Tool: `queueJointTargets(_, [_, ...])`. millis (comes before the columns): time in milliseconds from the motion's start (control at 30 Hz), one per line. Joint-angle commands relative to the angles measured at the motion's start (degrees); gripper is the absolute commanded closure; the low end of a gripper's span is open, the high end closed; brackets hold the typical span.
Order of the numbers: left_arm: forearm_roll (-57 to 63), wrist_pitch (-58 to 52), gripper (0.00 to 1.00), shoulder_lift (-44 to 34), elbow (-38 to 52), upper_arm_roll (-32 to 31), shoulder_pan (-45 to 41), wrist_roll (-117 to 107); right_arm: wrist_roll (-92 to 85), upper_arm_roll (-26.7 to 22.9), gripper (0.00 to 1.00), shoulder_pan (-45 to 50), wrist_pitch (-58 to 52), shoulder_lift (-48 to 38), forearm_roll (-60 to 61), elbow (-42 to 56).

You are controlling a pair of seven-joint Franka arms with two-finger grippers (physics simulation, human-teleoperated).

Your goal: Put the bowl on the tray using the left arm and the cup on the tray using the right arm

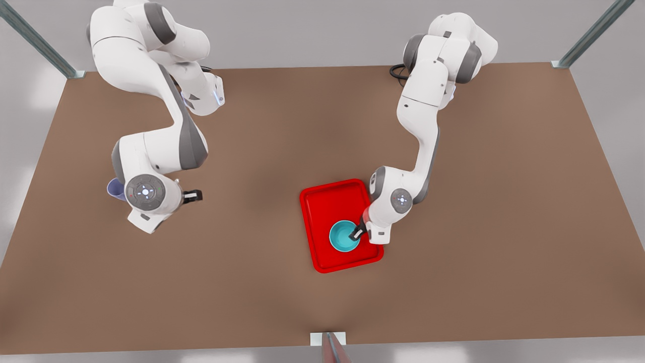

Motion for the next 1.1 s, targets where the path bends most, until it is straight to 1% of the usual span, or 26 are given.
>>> queueJointTargets(0, [-0.6,0.0,0.0,0.0,0.7,0.1,0.0,-0.1,-2.9,0.7,0.0,-2.6,0.9,-0.1,0.7,-1.9])
queueJointTargets(67, [-0.2,-0.2,0.0,-0.5,0.9,0.4,1.0,0.2,-8.8,1.0,0.0,-10.4,12.3,-8.1,0.8,-16.1])
queueJointTargets(100, [-0.2,-0.7,0.0,-1.3,1.0,1.8,1.1,0.2,-13.7,1.2,0.0,-15.0,18.7,-12.5,1.1,-23.9])
queueJointTargets(133, [-0.1,-3.5,0.0,-2.1,1.1,3.6,1.6,0.4,-15.5,1.2,0.0,-17.9,20.7,-14.2,1.4,-27.0])
queueJointTargets(167, [-0.2,-7.4,0.0,-3.5,1.7,7.5,1.6,0.3,-15.5,1.2,0.0,-19.8,21.2,-15.0,1.4,-29.1])
queueJointTargets(200, [-0.5,-10.4,0.0,-4.1,2.4,12.0,1.6,0.5,-15.5,1.2,0.0,-21.2,25.5,-16.4,1.4,-32.9])
queueJointTargets(233, [-0.3,-15.6,0.0,-4.2,4.7,19.6,2.2,1.0,-15.5,1.2,0.0,-22.8,33.2,-18.4,1.4,-39.3])
queueJointTargets(267, [0.2,-26.8,0.0,-4.1,9.4,22.1,7.6,11.2,-15.3,1.1,0.0,-23.9,36.6,-18.5,1.3,-41.1])
queueJointTargets(300, [5.6,-44.4,0.0,-4.1,16.5,25.1,14.0,33.1,-15.3,1.1,0.0,-25.2,37.8,-18.4,1.3,-41.8])
queueJointTargets(333, [12.1,-56.6,0.0,-4.1,23.7,26.1,17.3,42.4,-15.2,1.1,0.0,-26.4,42.4,-18.6,1.4,-45.3])
queueJointTargets(367, [18.0,-62.8,0.0,-4.7,27.7,26.4,17.5,44.9,-15.2,1.1,0.0,-27.8,43.9,-18.5,1.3,-46.5])
queueJointTargets(400, [25.1,-62.9,0.0,-15.5,24.7,19.2,20.3,44.9,-15.2,1.2,0.0,-28.5,44.8,-18.4,1.3,-46.6])
queueJointTargets(433, [34.9,-61.1,0.0,-24.8,17.8,5.2,26.9,44.8,-15.2,1.2,0.0,-28.7,45.1,-18.4,1.3,-46.7])
queueJointTargets(467, [37.5,-58.0,0.0,-30.4,11.7,-1.3,30.7,44.8,-15.2,1.1,0.0,-28.7,45.1,-18.4,1.3,-46.7])
queueJointTargets(533, [37.6,-54.4,0.0,-34.2,6.7,-1.6,30.7,44.7,-15.0,1.2,0.0,-28.8,44.6,-18.4,1.4,-47.3])
queueJointTargets(567, [37.7,-52.5,0.0,-37.1,3.3,-3.1,31.5,44.6,-15.0,1.2,0.0,-28.8,44.4,-18.4,1.4,-47.3])
queueJointTargets(633, [38.3,-51.3,0.0,-39.4,0.9,-3.9,31.8,44.4,-16.8,1.1,0.0,-28.9,44.4,-18.4,1.3,-46.1])
queueJointTargets(667, [38.3,-51.2,0.0,-40.0,0.5,-4.5,31.9,44.5,-21.8,1.1,0.0,-32.4,44.4,-18.0,1.3,-43.4])
queueJointTargets(733, [38.3,-51.3,0.0,-40.1,0.5,-4.5,31.8,44.7,-26.8,1.0,0.0,-35.4,45.0,-15.7,1.3,-39.7])
queueJointTargets(800, [38.3,-51.4,0.0,-39.9,0.1,-4.6,31.8,44.8,-26.8,1.0,0.0,-37.1,45.7,-13.7,1.3,-38.8])
queueJointTargets(900, [38.2,-51.4,0.0,-39.0,0.2,-4.6,31.8,44.8,-26.9,1.0,0.0,-38.0,46.1,-12.9,1.2,-39.3])
queueJointTargets(967, [38.2,-51.4,0.0,-39.0,0.2,-4.6,31.8,44.8,-28.0,1.1,0.0,-38.6,42.4,-13.0,1.3,-39.7])
queueJointTargets(1067, [37.9,-51.3,0.0,-38.8,0.2,-4.7,31.9,45.2,-28.2,1.2,0.0,-39.1,42.3,-13.6,1.3,-42.9])
